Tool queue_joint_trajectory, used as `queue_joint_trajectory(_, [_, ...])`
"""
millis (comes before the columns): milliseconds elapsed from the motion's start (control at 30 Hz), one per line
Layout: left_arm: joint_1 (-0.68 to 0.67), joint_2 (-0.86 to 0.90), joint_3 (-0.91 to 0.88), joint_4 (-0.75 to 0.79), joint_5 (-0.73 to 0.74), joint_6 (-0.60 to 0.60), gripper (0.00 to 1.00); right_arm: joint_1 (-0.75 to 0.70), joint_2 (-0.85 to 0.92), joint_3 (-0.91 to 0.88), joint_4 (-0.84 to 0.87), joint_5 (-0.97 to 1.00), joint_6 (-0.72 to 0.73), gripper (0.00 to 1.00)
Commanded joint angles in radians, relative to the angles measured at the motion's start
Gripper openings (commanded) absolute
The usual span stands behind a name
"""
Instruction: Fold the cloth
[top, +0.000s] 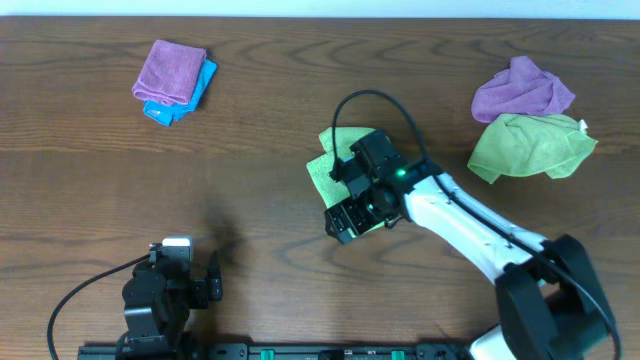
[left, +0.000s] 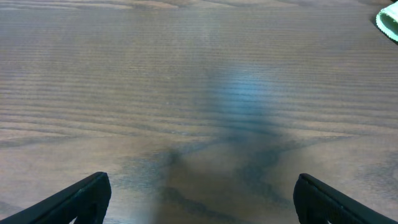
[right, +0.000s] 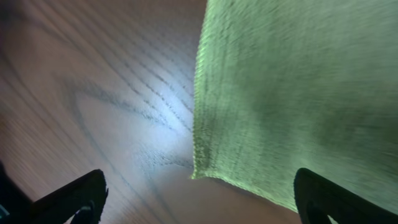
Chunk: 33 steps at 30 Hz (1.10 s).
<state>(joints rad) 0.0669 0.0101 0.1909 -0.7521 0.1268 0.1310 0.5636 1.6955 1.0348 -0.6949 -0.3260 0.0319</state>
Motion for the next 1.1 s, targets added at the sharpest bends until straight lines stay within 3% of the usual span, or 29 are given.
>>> queue_joint_trajectory(0, [-0.005,-0.006,-0.004,-0.009,-0.006,0.003,0.95,0.034,0.035,0.001,-0.001,0.007,-0.035,0.92])
queue_joint_trajectory(167, [-0.005,-0.006,-0.004,-0.008,-0.006,0.003,0.95,0.08,0.112,0.001,-0.001,0.109,-0.034,0.86])
queue_joint_trajectory(400, [-0.005,-0.006,-0.004,-0.009,-0.006,0.003,0.95,0.12,0.139,0.001,0.014,0.195,-0.033,0.69])
queue_joint_trajectory(500, [-0.005,-0.006,-0.004,-0.009,-0.006,0.003,0.95,0.128,0.139,0.001,0.022,0.233,-0.033,0.47])
queue_joint_trajectory(633, [-0.005,-0.006,-0.004,-0.009,-0.006,0.003,0.95,0.13,0.139,0.002,0.034,0.258,-0.033,0.05])
queue_joint_trajectory(667, [-0.005,-0.006,-0.004,-0.009,-0.006,0.003,0.95,0.13,0.139,0.003,0.039,0.258,-0.033,0.01])
queue_joint_trajectory(1067, [-0.005,-0.006,-0.004,-0.009,-0.006,0.003,0.95,0.202,0.119,0.333,0.029,0.221,-0.05,0.01])
